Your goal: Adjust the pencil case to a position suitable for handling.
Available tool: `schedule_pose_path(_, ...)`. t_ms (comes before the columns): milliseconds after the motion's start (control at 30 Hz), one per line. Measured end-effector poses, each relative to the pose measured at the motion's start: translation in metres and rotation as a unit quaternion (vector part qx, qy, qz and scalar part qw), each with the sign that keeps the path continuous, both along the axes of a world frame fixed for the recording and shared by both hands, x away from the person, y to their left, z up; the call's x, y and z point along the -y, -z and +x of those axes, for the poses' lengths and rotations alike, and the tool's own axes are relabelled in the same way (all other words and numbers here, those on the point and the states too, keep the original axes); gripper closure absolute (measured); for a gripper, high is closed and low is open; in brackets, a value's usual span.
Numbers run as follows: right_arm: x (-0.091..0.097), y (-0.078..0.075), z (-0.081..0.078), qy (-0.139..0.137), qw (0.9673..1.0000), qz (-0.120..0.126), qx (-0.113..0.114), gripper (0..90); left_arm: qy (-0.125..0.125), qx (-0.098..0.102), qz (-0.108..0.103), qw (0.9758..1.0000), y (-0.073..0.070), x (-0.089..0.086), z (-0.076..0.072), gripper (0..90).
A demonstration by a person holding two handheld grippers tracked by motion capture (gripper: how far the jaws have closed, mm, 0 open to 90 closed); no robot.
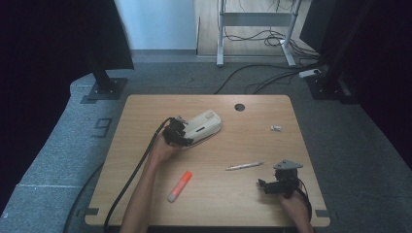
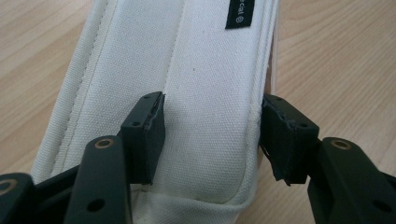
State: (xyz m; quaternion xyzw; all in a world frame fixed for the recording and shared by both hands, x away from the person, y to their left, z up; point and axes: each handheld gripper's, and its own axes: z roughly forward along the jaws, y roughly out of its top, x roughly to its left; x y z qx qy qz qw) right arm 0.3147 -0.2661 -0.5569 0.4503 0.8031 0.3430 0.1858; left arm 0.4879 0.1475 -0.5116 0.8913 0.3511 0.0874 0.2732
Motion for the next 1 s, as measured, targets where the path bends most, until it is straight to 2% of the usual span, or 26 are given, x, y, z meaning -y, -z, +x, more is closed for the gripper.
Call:
schedule_pose_path(167,0.000,0.000,0.000,0.000,1.0000,0.000,0.000,0.0,-0.001,0.011,0.006,0.9999,0.001,-0.005,-0.017,44.5)
schedule_pose_path(267,0.000,0.000,0.000,0.000,1.0000,0.000,0.000,0.0,-0.002,0.010,0.004,0.9999,0.001,-0.008,-0.022,45.3)
schedule_pose_path(333,0.000,0.000,0.000,0.000,1.0000,0.000,0.000,0.0,-0.006,0.011,0.000,0.9999,0.002,-0.013,-0.031,45.7)
schedule_pose_path(633,0.000,0.000,0.000,0.000,1.0000,0.000,0.000,0.0,-0.016,0.020,0.005,0.9997,0.002,-0.024,-0.057,46.7)
schedule_pose_path(733,0.000,0.000,0.000,0.000,1.0000,0.000,0.000,0.0,-0.019,0.026,0.002,0.9995,0.004,-0.028,-0.069,47.7)
schedule_pose_path(767,0.000,0.000,0.000,0.000,1.0000,0.000,0.000,0.0,-0.021,0.028,0.000,0.9994,0.004,-0.032,-0.077,48.1)
schedule_pose_path(800,0.000,0.000,0.000,0.000,1.0000,0.000,0.000,0.0,-0.021,0.028,0.000,0.9994,0.004,-0.032,-0.077,48.3)
schedule_pose_path(833,0.000,0.000,0.000,0.000,1.0000,0.000,0.000,0.0,-0.023,0.030,-0.002,0.9993,0.004,-0.035,-0.086,48.6)
schedule_pose_path(1000,0.000,0.000,0.000,0.000,1.0000,0.000,0.000,0.0,-0.026,0.036,-0.002,0.9990,0.005,-0.040,-0.103,51.1)
